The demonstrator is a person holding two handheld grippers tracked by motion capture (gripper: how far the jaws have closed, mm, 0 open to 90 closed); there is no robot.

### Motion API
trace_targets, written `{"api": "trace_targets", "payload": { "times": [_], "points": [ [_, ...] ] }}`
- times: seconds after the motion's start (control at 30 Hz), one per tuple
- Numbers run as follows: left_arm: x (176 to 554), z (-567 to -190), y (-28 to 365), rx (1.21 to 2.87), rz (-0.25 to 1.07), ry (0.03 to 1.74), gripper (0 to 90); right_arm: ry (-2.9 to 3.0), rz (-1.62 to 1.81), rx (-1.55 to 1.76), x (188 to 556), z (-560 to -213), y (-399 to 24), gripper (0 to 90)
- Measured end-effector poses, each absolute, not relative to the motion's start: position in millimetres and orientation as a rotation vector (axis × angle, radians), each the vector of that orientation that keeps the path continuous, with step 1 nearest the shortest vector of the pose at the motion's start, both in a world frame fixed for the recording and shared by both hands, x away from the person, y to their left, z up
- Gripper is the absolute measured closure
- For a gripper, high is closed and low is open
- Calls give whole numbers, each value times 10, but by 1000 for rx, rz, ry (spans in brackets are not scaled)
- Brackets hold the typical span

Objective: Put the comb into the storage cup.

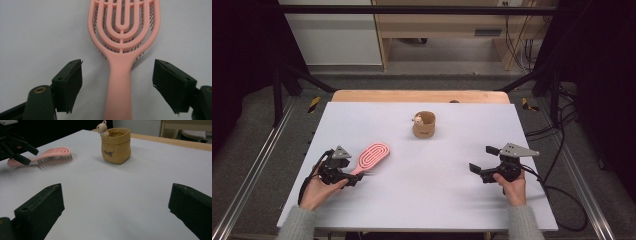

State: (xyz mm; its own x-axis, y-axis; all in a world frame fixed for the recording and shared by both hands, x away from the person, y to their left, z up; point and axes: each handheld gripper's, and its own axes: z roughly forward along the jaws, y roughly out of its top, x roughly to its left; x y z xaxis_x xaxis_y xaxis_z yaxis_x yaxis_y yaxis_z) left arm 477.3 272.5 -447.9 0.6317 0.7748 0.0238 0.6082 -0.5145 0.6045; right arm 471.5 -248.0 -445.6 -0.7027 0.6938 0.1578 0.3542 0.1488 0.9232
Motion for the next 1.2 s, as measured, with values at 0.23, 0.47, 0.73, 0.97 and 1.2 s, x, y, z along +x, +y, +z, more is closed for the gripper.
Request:
{"api": "trace_targets", "payload": {
  "times": [0.23, 0.47, 0.73, 0.97, 1.2],
  "points": [
    [4769, -4479, 2722, 2324, 395, 1076, 348, 2125, 1573, 1012, 4716, -4457, -2479, 3],
    [4767, -4484, 2705, 2345, 392, 1058, 472, 2126, 1573, 1012, 4715, -4455, -2480, 3],
    [4778, -4507, 2682, 2369, 391, 1046, 549, 2126, 1571, 1013, 4715, -4455, -2481, 3],
    [4780, -4521, 2652, 2384, 404, 1041, 587, 2127, 1570, 1012, 4717, -4457, -2479, 3],
    [4786, -4523, 2653, 2383, 410, 1047, 624, 2126, 1571, 1012, 4717, -4457, -2480, 3]
  ]
}}
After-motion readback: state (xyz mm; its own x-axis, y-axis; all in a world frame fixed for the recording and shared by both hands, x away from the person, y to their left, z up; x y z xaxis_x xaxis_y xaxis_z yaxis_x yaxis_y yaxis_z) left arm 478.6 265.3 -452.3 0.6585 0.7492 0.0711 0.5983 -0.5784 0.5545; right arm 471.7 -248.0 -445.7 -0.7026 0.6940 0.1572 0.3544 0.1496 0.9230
